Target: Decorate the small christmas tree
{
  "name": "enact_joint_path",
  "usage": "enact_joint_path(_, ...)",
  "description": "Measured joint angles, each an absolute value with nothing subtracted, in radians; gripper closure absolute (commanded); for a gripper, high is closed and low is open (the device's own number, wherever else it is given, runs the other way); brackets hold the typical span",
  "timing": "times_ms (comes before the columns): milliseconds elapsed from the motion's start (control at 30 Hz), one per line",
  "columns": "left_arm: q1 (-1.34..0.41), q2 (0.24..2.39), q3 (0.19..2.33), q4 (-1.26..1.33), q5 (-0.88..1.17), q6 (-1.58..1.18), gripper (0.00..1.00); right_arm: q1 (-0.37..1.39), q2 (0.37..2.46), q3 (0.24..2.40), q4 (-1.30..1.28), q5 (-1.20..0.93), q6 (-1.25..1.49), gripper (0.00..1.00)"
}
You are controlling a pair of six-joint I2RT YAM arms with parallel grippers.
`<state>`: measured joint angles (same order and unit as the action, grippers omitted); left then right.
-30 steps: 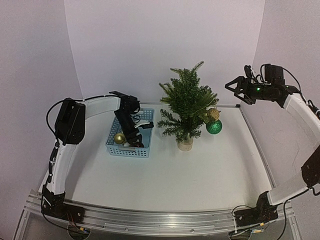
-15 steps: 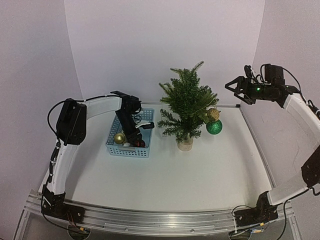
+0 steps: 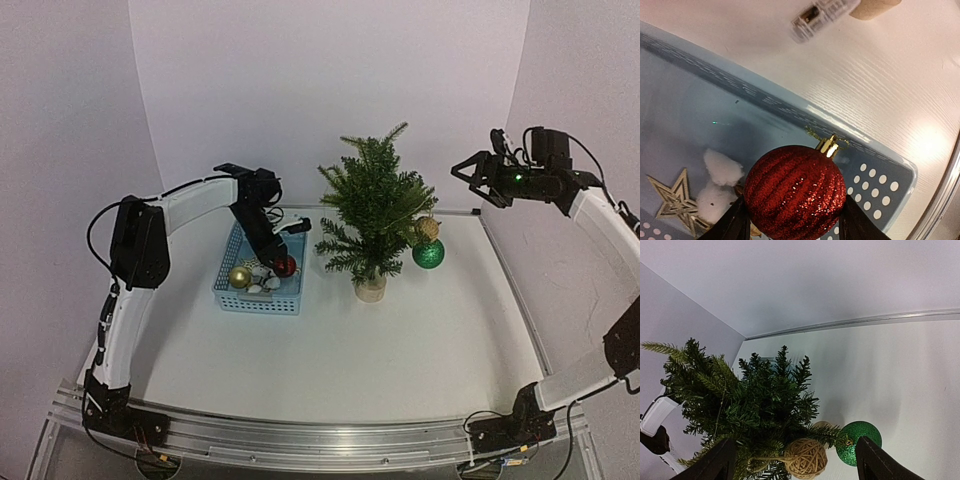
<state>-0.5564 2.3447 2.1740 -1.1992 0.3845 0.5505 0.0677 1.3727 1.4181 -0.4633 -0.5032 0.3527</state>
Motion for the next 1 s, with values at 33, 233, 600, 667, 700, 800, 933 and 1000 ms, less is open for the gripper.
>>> enact_joint_path(33, -0.553, 2.338, 2.182, -1.199, 0.382, 0.551, 0.51, 0.068, 1.369, 1.418, -0.463, -0.503, 0.353, 0.18)
enact_joint_path(233, -0.540, 2.225, 2.197, -1.197, 0.371, 0.582, 0.51, 0.068, 1.355, 1.418, -0.462, -0.502, 0.353, 0.18)
enact_joint_path(600, -0.554, 2.050, 2.239, -1.185, 0.355, 0.658, 0.50, 0.068, 1.345, 1.411, -0.442, -0.504, 0.361, 0.18)
enact_joint_path(667, -0.571, 2.048, 2.262, -1.189, 0.340, 0.671, 0.50, 0.068, 1.338, 1.405, -0.440, -0.504, 0.364, 0.18)
enact_joint_path(700, -0.583, 2.047, 2.271, -1.192, 0.335, 0.678, 0.50, 0.068, 1.335, 1.404, -0.440, -0.504, 0.365, 0.18)
enact_joint_path(800, -0.636, 2.046, 2.298, -1.204, 0.336, 0.684, 0.49, 0.068, 1.330, 1.400, -0.432, -0.505, 0.368, 0.18)
enact_joint_path(933, -0.692, 2.042, 2.329, -1.203, 0.369, 0.678, 0.50, 0.068, 1.319, 1.389, -0.424, -0.505, 0.368, 0.18)
enact_joint_path(1000, -0.706, 2.033, 2.321, -1.200, 0.395, 0.673, 0.50, 0.068, 1.311, 1.380, -0.420, -0.504, 0.368, 0.18)
